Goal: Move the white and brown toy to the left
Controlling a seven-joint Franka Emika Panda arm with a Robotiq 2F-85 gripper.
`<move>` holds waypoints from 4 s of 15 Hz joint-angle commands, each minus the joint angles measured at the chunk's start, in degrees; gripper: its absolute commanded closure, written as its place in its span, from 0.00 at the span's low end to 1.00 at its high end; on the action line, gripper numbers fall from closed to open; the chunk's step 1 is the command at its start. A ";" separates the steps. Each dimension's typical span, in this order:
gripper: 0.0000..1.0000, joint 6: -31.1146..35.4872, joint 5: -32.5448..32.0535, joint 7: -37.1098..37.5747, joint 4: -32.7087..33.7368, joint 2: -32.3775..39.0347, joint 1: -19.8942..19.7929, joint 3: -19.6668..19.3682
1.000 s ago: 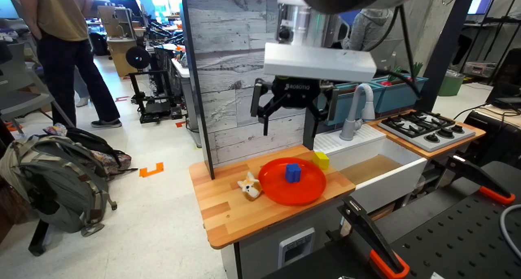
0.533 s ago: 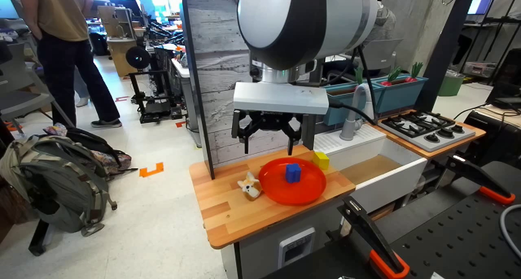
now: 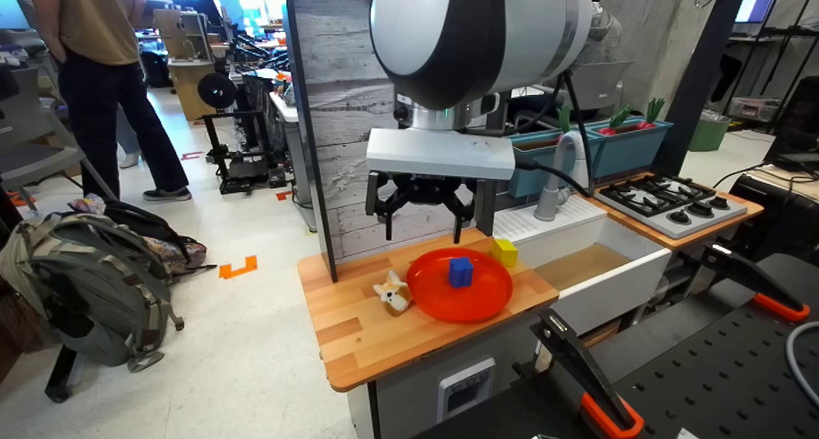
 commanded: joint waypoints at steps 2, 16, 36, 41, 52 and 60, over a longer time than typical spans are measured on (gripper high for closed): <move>0.00 0.62 2.14 -0.69 4.11 4.19 3.99 -2.32; 0.00 -2.69 2.98 -3.17 22.53 21.42 6.09 -3.10; 0.96 -2.87 4.23 -5.35 26.22 23.16 6.51 -2.50; 0.96 1.50 4.02 -5.94 20.00 18.08 9.09 -1.47; 0.96 -3.63 4.16 -10.00 16.98 17.66 13.02 0.61; 0.96 -7.57 4.13 -9.43 18.82 19.55 12.27 -0.37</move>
